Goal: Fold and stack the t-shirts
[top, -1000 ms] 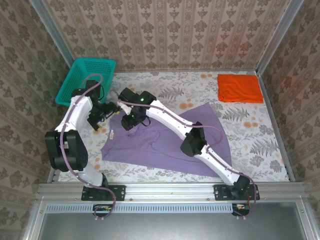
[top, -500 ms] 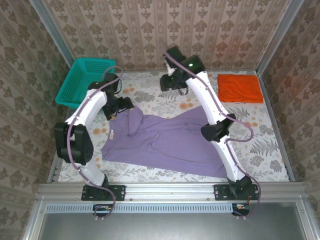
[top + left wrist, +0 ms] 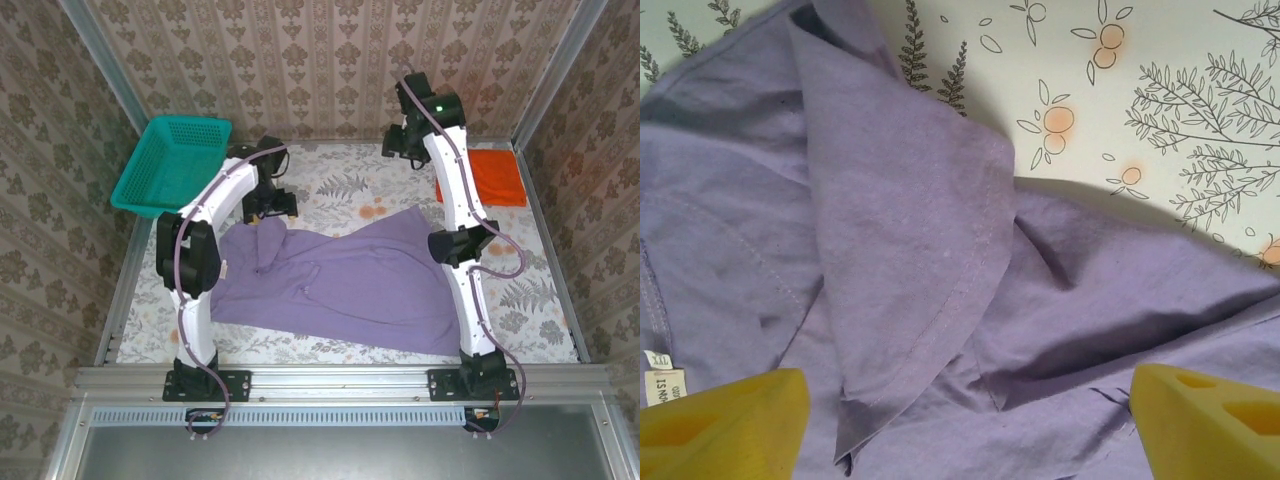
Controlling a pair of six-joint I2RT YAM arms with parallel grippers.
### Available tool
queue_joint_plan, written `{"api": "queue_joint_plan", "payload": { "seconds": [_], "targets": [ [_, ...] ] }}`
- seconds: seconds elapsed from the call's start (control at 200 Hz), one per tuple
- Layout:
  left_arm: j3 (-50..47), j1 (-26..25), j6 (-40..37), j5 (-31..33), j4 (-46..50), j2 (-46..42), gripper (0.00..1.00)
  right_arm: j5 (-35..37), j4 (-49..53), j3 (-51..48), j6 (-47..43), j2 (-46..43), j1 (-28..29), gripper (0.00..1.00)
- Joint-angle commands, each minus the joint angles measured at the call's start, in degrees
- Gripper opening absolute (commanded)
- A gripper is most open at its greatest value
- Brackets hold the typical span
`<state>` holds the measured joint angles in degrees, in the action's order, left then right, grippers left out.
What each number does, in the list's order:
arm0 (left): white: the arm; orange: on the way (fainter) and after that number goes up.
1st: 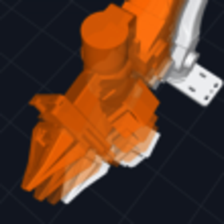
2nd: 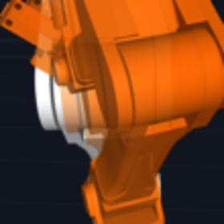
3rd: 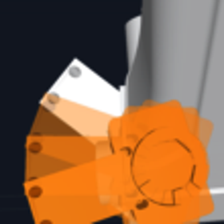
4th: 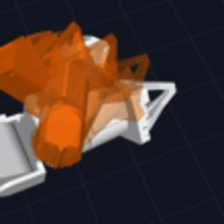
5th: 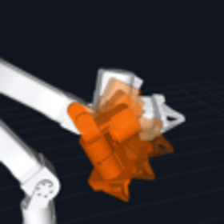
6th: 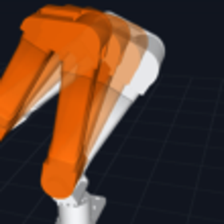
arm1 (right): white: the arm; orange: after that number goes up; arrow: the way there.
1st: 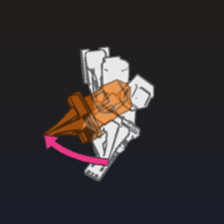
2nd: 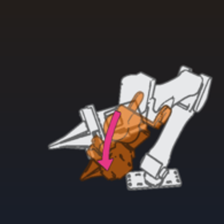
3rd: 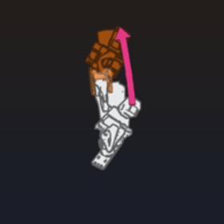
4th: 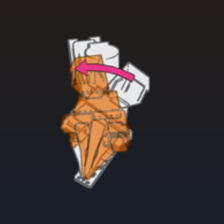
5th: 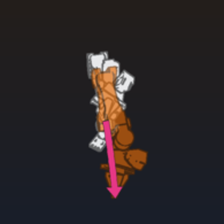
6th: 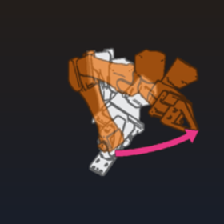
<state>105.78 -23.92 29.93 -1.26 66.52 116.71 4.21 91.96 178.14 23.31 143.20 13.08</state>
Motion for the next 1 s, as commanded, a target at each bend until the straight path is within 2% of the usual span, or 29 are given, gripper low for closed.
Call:
{"api": "queue_joint_plan", "payload": {
  "seconds": [0.0, 0.25, 0.485, 0.495, 0.515, 0.54, 0.65, 0.82, 0.87, 0.995],
  "targets": [
    [2.9, -0.1, -0.5, -0.3, 2.7, 0.6, 0.85, -2.4, 11.2, 4.3, -0.9, -2.1, -0.3, 0.64],
    [4.9, -0.1, -2.3, -3.6, 0.5, -0.6, 0.85, -10.0, 11.1, 3.4, -4.1, -9.7, -5.4, 0.77],
    [9.4, 1.1, -4.0, -8.2, 0.6, -0.5, 0.86, -19.6, 11.0, -9.1, -5.7, -24.3, -17.0, 0.85],
    [9.3, 1.2, -3.9, -8.5, 0.5, -0.6, 0.86, -20.2, 11.0, -10.0, -5.7, -24.9, -17.7, 0.85],
    [9.0, 1.3, -3.7, -8.8, 0.4, -0.9, 0.86, -21.2, 11.0, -11.5, -5.8, -26.2, -18.8, 0.95],
    [8.4, 1.4, -3.6, -9.1, 0.2, -1.4, 0.86, -21.7, 11.0, -13.1, -5.8, -27.9, -19.9, 0.99],
    [3.6, 1.6, -2.5, -11.1, -1.9, -4.7, 0.86, -23.8, 10.6, -18.8, -6.3, -34.3, -22.0, 0.99],
    [-5.1, 1.3, -0.4, -14.6, -6.0, -10.1, 0.86, -21.6, 9.6, -25.4, -6.4, -43.2, -21.4, 0.99],
    [-6.8, 1.3, 0.0, -15.1, -6.6, -11.2, 0.86, -20.3, 3.5, -34.8, -5.3, -50.2, -20.6, 1.0],
    [-10.2, 1.0, 1.0, -15.3, -8.4, -13.8, 0.86, -24.7, -31.6, -80.0, 5.5, -75.7, -21.0, 0.99]
  ]
}}
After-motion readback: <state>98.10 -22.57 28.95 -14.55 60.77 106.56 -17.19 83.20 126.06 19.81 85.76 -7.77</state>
